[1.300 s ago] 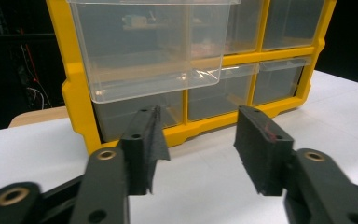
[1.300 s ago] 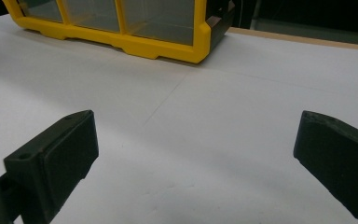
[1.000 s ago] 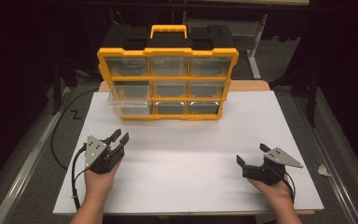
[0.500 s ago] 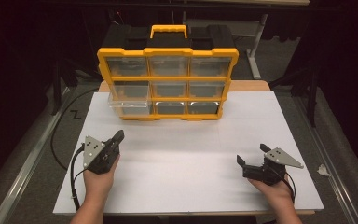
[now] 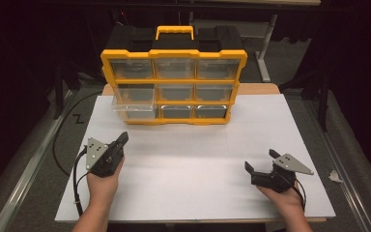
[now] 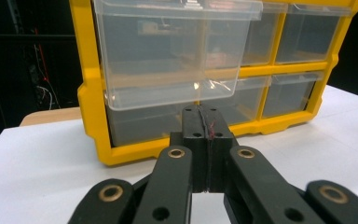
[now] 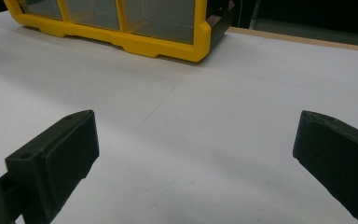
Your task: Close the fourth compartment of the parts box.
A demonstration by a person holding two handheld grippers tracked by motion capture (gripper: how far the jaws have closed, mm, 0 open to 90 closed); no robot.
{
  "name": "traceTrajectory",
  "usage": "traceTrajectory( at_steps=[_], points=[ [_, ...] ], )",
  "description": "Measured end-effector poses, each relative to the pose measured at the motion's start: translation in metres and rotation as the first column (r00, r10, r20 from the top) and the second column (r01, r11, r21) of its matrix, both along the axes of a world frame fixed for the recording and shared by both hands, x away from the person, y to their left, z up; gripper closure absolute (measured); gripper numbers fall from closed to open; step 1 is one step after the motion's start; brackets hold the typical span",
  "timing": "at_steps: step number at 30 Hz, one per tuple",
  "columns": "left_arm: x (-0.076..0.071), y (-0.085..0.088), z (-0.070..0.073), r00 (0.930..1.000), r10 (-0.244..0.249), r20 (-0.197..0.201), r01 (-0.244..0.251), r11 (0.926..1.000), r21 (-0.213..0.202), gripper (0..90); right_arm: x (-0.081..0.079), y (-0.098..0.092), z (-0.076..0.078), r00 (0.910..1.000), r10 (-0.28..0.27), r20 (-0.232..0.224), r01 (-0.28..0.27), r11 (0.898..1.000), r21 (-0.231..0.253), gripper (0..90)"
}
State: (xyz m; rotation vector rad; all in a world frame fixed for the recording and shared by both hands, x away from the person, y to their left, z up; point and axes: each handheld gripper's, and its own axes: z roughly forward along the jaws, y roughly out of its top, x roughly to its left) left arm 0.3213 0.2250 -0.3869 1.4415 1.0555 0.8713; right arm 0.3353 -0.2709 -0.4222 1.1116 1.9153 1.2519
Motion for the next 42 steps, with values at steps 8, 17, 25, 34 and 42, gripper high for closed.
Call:
traceTrajectory(
  at_steps=[8,17,25,34,42],
  points=[
    [0.012,-0.004,0.004,0.9998,0.005,-0.019,-0.005,1.0000,0.009,89.7,0.000,-0.002,0.000,1.0000,-0.005,0.002,0.005,1.000,0.004,1.4],
    [0.022,-0.009,0.015,0.9996,0.013,-0.025,-0.013,0.9998,0.012,89.8,0.000,-0.003,0.002,1.0000,-0.004,0.008,0.004,1.000,0.005,1.4],
    [0.035,-0.011,0.028,0.9993,0.012,-0.036,-0.012,0.9999,0.006,89.7,0.001,-0.005,0.002,1.0000,-0.005,0.008,0.005,1.000,0.009,1.4],
    [0.045,-0.014,0.038,0.9993,0.010,-0.036,-0.009,0.9998,0.020,89.8,0.001,-0.007,0.002,0.9999,-0.006,0.009,0.006,1.000,0.016,1.4],
    [0.049,-0.019,0.042,0.9993,0.011,-0.035,-0.010,0.9994,0.032,89.8,0.001,-0.007,0.003,0.9999,-0.007,0.010,0.007,1.000,0.018,1.4]
  ],
)
